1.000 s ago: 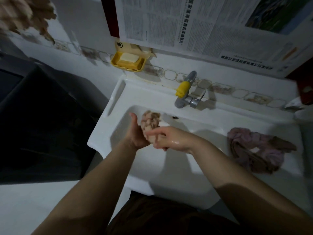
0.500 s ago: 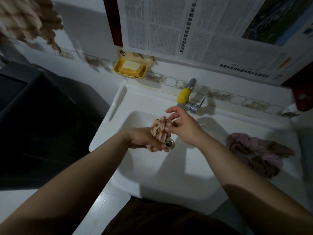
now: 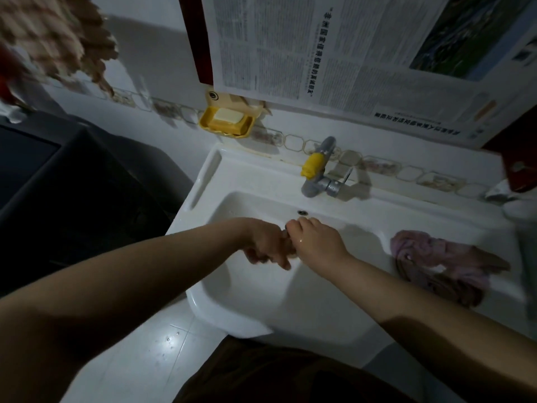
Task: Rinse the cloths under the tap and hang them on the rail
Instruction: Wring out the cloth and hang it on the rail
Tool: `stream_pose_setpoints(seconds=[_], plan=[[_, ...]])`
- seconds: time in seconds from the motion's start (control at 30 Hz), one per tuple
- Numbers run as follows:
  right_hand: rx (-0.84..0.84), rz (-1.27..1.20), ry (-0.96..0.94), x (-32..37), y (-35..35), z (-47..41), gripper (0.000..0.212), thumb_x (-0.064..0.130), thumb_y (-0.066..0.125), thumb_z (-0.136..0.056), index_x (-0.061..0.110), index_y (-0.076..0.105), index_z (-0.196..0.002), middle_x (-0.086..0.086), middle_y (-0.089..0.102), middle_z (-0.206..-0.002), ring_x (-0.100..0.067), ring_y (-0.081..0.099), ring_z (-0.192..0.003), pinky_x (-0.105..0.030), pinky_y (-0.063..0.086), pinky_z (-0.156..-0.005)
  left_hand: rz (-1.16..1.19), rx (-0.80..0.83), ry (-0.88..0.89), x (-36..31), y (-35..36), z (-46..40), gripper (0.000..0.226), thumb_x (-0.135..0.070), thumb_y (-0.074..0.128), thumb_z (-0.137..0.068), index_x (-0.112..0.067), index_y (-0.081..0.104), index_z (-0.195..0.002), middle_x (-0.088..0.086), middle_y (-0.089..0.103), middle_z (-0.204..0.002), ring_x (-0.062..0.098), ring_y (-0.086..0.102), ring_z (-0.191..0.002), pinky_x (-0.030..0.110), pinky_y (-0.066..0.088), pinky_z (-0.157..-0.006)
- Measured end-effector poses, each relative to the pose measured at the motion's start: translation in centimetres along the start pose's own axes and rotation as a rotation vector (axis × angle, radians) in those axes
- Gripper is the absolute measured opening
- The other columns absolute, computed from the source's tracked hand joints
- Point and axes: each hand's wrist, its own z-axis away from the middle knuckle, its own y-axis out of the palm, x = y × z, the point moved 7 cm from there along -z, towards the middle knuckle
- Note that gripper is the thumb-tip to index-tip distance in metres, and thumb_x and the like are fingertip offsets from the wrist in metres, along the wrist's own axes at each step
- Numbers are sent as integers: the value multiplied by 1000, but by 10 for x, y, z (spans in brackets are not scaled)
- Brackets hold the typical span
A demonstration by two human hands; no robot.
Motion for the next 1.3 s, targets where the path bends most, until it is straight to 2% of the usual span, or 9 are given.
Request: stream_pose_setpoints(seconds=[0.13, 0.27, 0.4, 0.57, 0.8, 0.9, 1.0, 1.17, 1.3], plan=[[589, -331, 397, -6, 15, -3, 14, 28, 49, -88, 15, 52, -84, -3, 57, -75, -28, 59, -71, -29, 38, -56, -633, -607, 107, -12, -26, 1, 46, -32, 50, -97, -11, 32, -134, 10, 64, -93, 30, 63, -81, 41, 55, -72], [959, -1267, 733, 7, 15, 16, 27, 14, 51, -83, 22, 33, -64, 4, 28, -50, -9, 22, -38, -17, 15, -39, -1002, -914, 746, -41, -27, 31, 27, -30, 37, -94, -12, 40, -114, 10, 60, -71, 30, 58, -52, 29, 45, -44], [1173, -1694, 676, 14, 10, 32, 38, 14, 42, -90, 26, 19, -62, 10, 19, -45, -5, 7, -39, -15, 6, -33, -1112, -968, 1049, -57, -26, 48, 13, -15, 46, -88, -10, 44, -100, 7, 54, -60, 25, 50, -41, 22, 37, -33], [1253, -1808, 618, -3, 8, 37, 15, 15, 53, -78, 23, 40, -77, 11, 29, -49, -3, 11, -43, -9, 11, -31, -1149, -907, 987, -63, -20, 49, 23, -17, 41, -88, -10, 51, -107, 9, 55, -70, 24, 50, -45, 21, 31, -37], [932, -1936, 751, -34, 9, 25, 19, 21, 67, -81, 13, 61, -98, 1, 53, -72, -2, 37, -47, -11, 30, -38, -499, -592, 312, -26, -25, 23, 35, -53, 38, -97, -19, 46, -93, 1, 54, -78, 26, 58, -75, 31, 44, -66], [540, -1520, 710, -52, 15, 22, 76, 18, 76, -79, 34, 32, -138, -3, 54, -119, -15, 60, -77, -24, 49, -60, 409, -369, 144, -8, -13, 15, 43, -51, 35, -99, -16, 52, -81, -3, 45, -61, 14, 42, -52, 24, 32, -49], [116, -813, 277, -40, -6, 18, 102, 24, 79, -76, 46, 7, -146, 5, 13, -154, -15, 35, -134, -27, 42, -96, 1057, -100, 43, -11, 11, 12, 42, -46, 29, -99, -21, 42, -69, -7, 27, -47, 8, 21, -37, 16, 12, -40], [-428, -448, -117, -23, -43, 15, 47, 31, 53, -90, 13, 38, -131, -12, 39, -134, -23, 46, -118, -32, 52, -85, 1462, 289, 216, -55, 37, 26, 38, -41, 33, -91, -18, 46, -62, -8, 27, -44, 4, 25, -30, 13, 12, -38], [-321, -808, 111, -35, -55, 4, 35, 44, 46, -84, 33, 60, -114, -11, 68, -111, -28, 58, -108, -43, 54, -86, 1561, 523, 349, -69, 44, 39, 42, -47, 37, -91, -17, 50, -64, -8, 39, -43, 3, 32, -29, 12, 18, -35]])
